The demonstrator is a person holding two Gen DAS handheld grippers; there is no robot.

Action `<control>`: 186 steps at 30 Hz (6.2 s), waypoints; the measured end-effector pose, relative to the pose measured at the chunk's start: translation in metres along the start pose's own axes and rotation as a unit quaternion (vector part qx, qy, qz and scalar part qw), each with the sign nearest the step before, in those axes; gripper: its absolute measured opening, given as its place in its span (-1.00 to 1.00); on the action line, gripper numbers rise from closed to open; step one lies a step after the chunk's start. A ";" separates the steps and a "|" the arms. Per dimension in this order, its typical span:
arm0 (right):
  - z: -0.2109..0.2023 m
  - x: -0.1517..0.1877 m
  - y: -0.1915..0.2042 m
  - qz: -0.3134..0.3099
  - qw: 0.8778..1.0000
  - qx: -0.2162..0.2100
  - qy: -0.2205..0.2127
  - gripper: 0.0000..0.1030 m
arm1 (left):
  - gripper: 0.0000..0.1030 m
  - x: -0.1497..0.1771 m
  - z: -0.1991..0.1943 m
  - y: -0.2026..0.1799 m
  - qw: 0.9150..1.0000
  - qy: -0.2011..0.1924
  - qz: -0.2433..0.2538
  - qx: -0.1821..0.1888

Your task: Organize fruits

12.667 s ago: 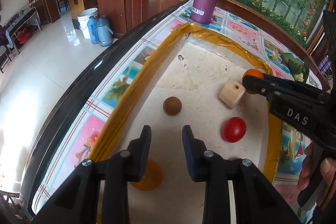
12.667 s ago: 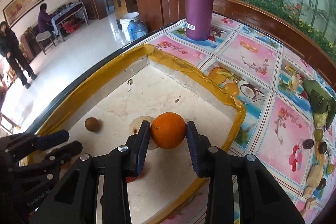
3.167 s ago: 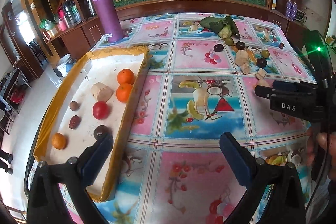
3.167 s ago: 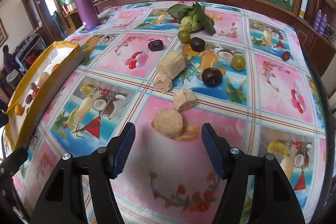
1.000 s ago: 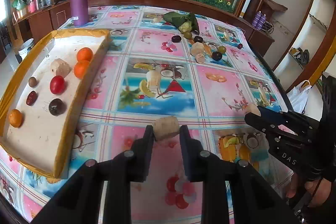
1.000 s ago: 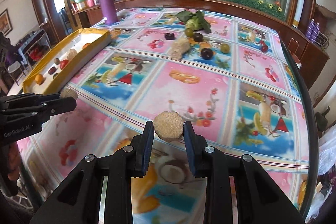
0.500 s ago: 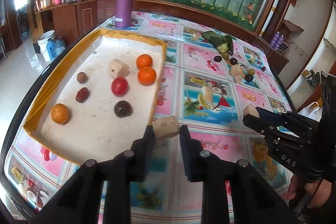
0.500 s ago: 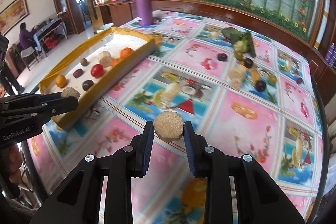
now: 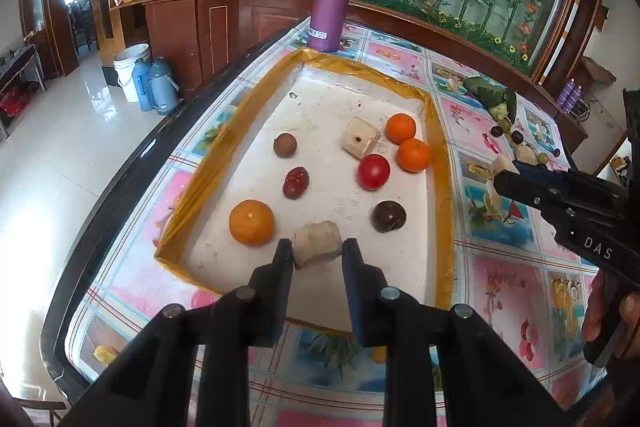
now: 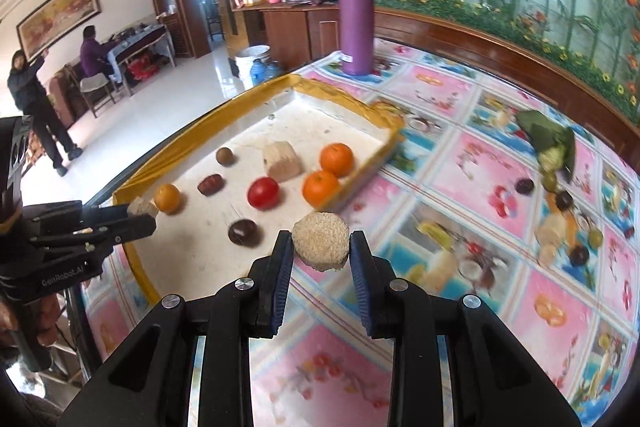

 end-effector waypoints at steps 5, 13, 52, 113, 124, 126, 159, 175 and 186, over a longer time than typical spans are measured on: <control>0.027 -0.011 0.018 -0.015 1.000 -0.018 0.016 -0.46 | -0.46 0.002 0.014 0.004 1.000 0.014 -0.004 0.002; 0.061 -0.012 0.033 -0.036 0.998 -0.032 0.047 -0.46 | -0.46 -0.002 0.030 0.004 1.000 0.029 -0.006 0.003; 0.036 0.002 0.034 -0.050 0.998 -0.011 0.036 -0.30 | 0.25 0.002 0.013 0.009 0.999 0.005 0.008 -0.047; 0.015 0.055 -0.238 0.144 0.987 0.067 0.002 -0.54 | 0.91 -0.048 0.074 -0.212 0.992 0.009 0.124 -0.022; -0.044 0.104 -0.255 0.136 0.986 0.093 0.003 -0.54 | 0.90 -0.088 0.123 -0.313 0.991 -0.004 0.134 0.024; -0.049 0.111 -0.259 0.146 0.985 0.089 0.006 -0.53 | 0.90 -0.089 0.137 -0.325 0.990 -0.001 0.140 0.019; -0.064 0.124 -0.187 0.104 0.993 0.037 0.046 -0.52 | -0.30 0.057 0.041 -0.206 0.996 0.033 0.081 -0.029; -0.044 0.098 -0.081 0.028 0.997 0.007 0.068 -0.53 | -0.30 0.072 0.002 -0.173 0.997 0.002 0.075 -0.015; -0.034 0.095 -0.065 0.041 0.997 0.022 0.066 -0.53 | -0.31 0.067 -0.005 -0.156 0.997 0.006 0.072 0.006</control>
Point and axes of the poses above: each gripper's, at about its wrist camera, not at the fingertips, and z roughly the way its jaws point, y to its left, x to its underside, the point moved 10 cm from there along z, roughly the way its jaws point, and after that the axes turned 1 degree about z, right-handed, at the moved point
